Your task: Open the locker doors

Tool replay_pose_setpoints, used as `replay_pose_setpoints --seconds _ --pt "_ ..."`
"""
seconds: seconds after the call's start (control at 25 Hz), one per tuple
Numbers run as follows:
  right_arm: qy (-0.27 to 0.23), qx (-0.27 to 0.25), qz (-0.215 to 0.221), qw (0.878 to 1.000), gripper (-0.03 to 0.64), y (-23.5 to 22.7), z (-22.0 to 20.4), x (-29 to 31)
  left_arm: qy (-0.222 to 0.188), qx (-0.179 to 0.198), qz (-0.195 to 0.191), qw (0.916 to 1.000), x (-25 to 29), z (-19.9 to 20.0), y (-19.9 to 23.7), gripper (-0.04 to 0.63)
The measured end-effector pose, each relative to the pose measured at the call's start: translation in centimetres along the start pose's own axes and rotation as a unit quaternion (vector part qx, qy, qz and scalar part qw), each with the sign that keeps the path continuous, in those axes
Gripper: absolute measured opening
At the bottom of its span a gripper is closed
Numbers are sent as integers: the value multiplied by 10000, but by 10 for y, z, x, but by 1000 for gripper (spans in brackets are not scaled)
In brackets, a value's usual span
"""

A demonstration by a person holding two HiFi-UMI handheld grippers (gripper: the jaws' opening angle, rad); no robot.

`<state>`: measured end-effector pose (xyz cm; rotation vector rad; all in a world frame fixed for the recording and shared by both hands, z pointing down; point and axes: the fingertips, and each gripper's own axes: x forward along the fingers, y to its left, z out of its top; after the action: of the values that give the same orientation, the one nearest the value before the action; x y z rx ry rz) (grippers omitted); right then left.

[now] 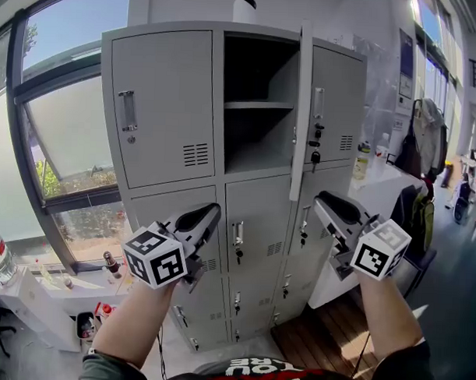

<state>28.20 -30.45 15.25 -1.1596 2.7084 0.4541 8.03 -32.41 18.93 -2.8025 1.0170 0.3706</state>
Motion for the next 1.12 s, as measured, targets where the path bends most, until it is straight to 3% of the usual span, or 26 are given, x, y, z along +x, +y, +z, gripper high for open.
replay_pose_setpoints --seconds 0.36,0.6,0.88,1.12 --pt "26 86 85 9999 83 1 -4 3 4 -6 76 10000 -2 -1 4 1" --pt "-8 238 368 9990 83 14 -9 11 41 -55 230 9997 -8 -10 11 0" --pt "6 312 712 9970 83 34 -17 29 35 -2 520 9986 -26 -20 25 0" --pt "104 489 1078 9929 83 73 -40 61 90 -35 957 9954 -76 -31 49 1"
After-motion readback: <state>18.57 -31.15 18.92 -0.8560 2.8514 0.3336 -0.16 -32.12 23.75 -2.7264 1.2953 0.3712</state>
